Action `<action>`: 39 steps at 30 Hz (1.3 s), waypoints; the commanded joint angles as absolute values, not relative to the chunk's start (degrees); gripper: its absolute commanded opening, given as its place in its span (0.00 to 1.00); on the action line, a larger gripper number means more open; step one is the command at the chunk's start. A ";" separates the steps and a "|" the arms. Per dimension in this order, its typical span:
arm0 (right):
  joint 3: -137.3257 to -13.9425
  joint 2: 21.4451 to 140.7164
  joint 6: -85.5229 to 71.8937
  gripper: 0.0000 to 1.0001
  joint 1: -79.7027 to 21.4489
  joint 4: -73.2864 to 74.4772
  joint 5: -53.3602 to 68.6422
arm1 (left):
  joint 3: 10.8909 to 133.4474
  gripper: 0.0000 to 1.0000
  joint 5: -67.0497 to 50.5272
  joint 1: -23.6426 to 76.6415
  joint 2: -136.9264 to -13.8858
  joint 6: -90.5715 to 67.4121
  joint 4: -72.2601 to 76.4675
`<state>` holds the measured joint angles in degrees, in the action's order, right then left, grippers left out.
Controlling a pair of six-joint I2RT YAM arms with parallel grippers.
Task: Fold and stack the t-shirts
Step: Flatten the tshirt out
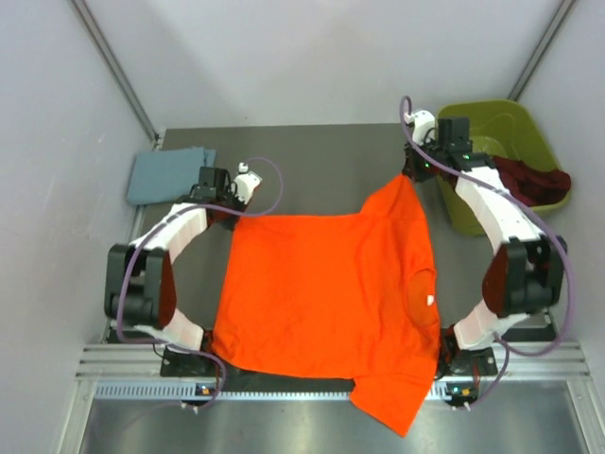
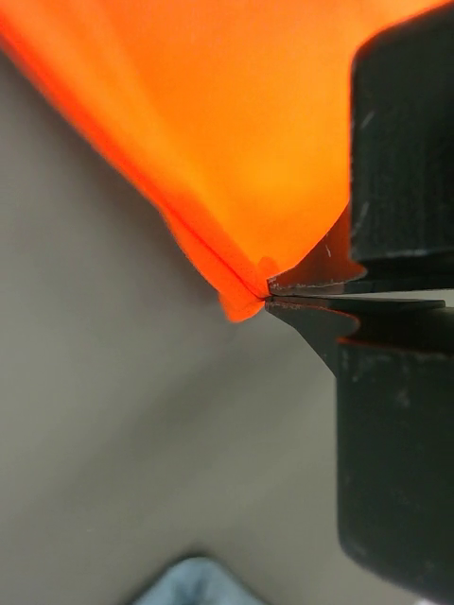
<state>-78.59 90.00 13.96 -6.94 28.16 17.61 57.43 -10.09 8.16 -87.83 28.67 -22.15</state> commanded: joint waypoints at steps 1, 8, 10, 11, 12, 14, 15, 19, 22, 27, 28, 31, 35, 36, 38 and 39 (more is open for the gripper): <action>-89.27 98.85 15.47 0.00 -6.42 22.32 19.07 | 68.16 0.00 -11.08 6.33 -95.16 28.04 -15.99; -120.78 126.69 14.42 0.00 -5.01 27.50 17.58 | 91.91 0.00 -8.97 5.01 -116.86 25.14 -23.98; -127.32 131.11 13.98 0.00 -4.66 30.58 16.88 | 99.36 0.00 -8.96 4.92 -120.22 24.87 -26.36; -133.18 135.14 13.71 0.00 -4.57 31.37 16.70 | 101.49 0.00 -8.79 4.83 -123.19 25.05 -27.06; -135.50 136.92 13.54 0.00 -4.48 32.07 16.53 | 103.43 0.00 -8.27 4.83 -124.61 25.48 -27.85; -138.24 139.91 12.40 0.00 -4.40 30.95 16.17 | 109.23 0.00 -7.48 4.75 -128.65 25.75 -29.00; -138.25 140.36 12.04 0.00 -4.48 29.89 15.74 | 111.34 0.00 -7.04 4.57 -129.89 25.23 -29.61; -137.72 142.37 9.58 0.00 -4.75 23.47 13.89 | 119.61 0.00 -6.50 3.34 -134.81 23.20 -30.59; -138.77 143.87 9.67 0.00 -5.10 22.24 12.48 | 120.94 0.00 -5.98 2.90 -135.96 24.08 -29.62; -141.23 146.95 9.76 0.00 -5.89 19.95 11.78 | 120.94 0.00 -5.45 1.93 -136.76 23.38 -29.18; -142.37 148.00 9.76 0.00 -5.98 19.60 11.52 | 120.85 0.00 -5.54 1.67 -136.84 23.03 -29.44; -143.87 149.67 9.58 0.00 -6.85 18.02 10.81 | 119.01 0.00 -5.71 1.23 -135.71 21.45 -29.71; -144.49 149.86 8.97 0.00 -8.26 16.35 11.86 | 114.53 0.00 -5.45 1.06 -132.90 21.88 -28.39; -144.49 149.94 8.88 0.00 -8.44 16.17 11.95 | 113.56 0.00 -5.54 1.05 -132.19 21.88 -28.21; -144.49 149.59 8.88 0.00 -8.87 16.00 12.22 | 113.12 0.00 -5.80 1.06 -131.93 21.27 -28.13; -144.49 149.42 8.70 0.00 -8.79 16.00 12.22 | 113.20 0.00 -5.80 1.14 -131.75 21.10 -28.04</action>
<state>-141.12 150.23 9.58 -7.99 20.53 11.86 113.78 -6.07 1.45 -136.25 22.39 -29.10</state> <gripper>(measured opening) 0.006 0.011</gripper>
